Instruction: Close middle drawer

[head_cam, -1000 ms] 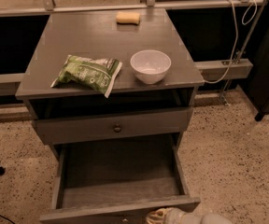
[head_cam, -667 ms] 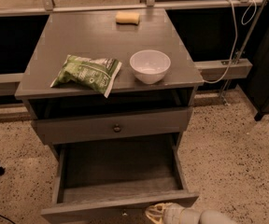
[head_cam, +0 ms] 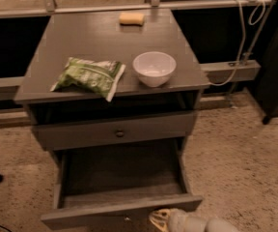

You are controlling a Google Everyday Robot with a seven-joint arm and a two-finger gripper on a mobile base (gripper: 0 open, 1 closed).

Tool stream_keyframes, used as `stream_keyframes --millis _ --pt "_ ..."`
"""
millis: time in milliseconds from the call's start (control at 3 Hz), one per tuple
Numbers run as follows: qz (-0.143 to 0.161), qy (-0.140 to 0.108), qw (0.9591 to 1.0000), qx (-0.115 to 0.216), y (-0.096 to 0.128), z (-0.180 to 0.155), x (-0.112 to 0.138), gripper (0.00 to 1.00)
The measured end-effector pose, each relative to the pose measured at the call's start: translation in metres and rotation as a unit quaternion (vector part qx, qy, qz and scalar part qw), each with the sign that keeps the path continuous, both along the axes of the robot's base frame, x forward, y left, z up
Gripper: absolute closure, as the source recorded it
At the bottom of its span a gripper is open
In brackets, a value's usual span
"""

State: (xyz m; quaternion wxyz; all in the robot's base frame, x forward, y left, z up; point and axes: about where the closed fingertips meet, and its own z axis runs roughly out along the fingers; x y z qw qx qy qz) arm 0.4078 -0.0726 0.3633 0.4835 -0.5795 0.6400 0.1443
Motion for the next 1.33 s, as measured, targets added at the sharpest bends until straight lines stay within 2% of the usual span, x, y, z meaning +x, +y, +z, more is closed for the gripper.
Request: stream_keyframes --millis 333,667,1000,1333 --pt "0.002 -0.064 0.9979 0.007 0.001 -0.002 0.022 1.00" --pt "0.006 -0.117 0.9930 0.015 0.014 -0.012 0.051 1.00" --pt "0.014 -0.148 0.9886 0.021 0.028 -0.008 0.082 1.00" --pt "0.020 -0.168 0.9854 0.022 0.039 0.005 0.112 1.00"
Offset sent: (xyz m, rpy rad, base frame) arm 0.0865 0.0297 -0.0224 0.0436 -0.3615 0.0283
